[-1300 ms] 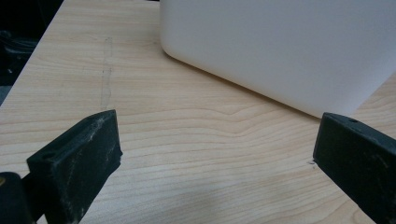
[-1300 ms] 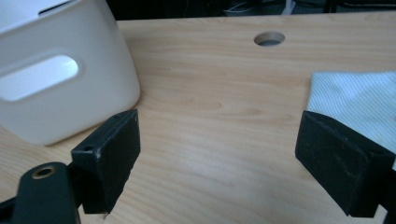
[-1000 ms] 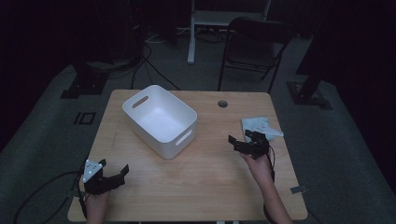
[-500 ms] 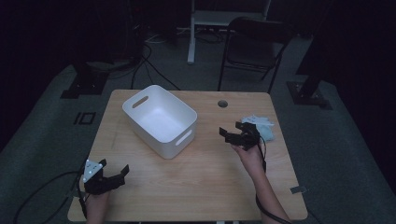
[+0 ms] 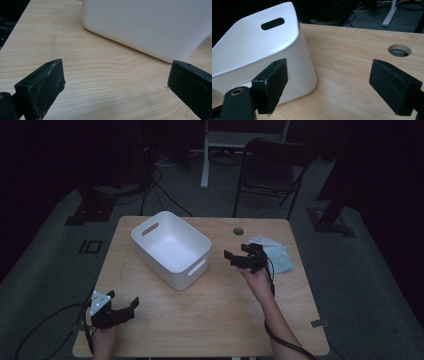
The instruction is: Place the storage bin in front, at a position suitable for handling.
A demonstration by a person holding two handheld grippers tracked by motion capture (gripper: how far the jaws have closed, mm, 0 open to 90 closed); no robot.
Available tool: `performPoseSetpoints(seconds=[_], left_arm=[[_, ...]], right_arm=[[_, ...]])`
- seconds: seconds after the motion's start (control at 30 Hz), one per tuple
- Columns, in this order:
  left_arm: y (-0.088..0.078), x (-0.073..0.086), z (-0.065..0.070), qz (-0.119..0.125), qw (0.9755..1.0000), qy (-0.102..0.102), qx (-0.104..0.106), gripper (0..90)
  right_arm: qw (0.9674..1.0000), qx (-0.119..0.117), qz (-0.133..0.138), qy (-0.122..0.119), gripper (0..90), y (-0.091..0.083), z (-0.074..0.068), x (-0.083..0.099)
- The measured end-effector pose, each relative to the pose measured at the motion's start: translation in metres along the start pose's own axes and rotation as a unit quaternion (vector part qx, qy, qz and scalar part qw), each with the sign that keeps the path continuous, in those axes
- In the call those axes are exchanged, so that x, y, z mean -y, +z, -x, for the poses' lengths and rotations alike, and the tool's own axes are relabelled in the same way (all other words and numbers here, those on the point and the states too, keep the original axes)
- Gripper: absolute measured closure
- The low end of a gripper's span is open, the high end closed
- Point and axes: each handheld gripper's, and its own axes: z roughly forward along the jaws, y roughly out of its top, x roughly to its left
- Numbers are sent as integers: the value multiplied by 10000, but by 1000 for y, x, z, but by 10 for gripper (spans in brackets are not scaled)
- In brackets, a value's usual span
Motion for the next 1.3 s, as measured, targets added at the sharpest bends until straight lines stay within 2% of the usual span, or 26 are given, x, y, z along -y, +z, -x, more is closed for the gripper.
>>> performPoseSetpoints(seconds=[0.33, 0.43, 0.73, 0.87, 1.1, 1.17, 1.2, 1.27, 1.3], left_arm=[[0, 0, 0, -3, 10000, -7, 10, 11], [0, 0, -1, -4, 10000, -9, 19, 11], [0, 0, 0, -10, 10000, -14, 50, 11], [0, 0, 0, -13, 10000, -6, 64, 11], [0, 0, 0, -8, 10000, -13, 67, 11], [0, 0, 0, -11, 10000, -14, 78, 11], [0, 0, 0, -13, 10000, -12, 83, 11], [0, 0, 1, -10, 10000, -13, 86, 11], [0, 0, 1, -9, 10000, -11, 89, 11]], right_arm=[[9998, -171, -44, 75, 149, 21, -6, -11], [9996, -245, -95, 117, 149, 33, -10, -13], [9991, -357, -208, -4, 151, 52, -21, -23], [9988, -406, -276, -34, 188, 62, -25, -26], [9988, -345, -326, -120, 255, 74, -29, -28], [9984, -375, -413, -104, 349, 79, -29, -30], [9978, -461, -476, -67, 395, 80, -29, -31], [9975, -489, -506, -100, 419, 82, -29, -31], [9975, -409, -552, -159, 442, 83, -30, -32]])
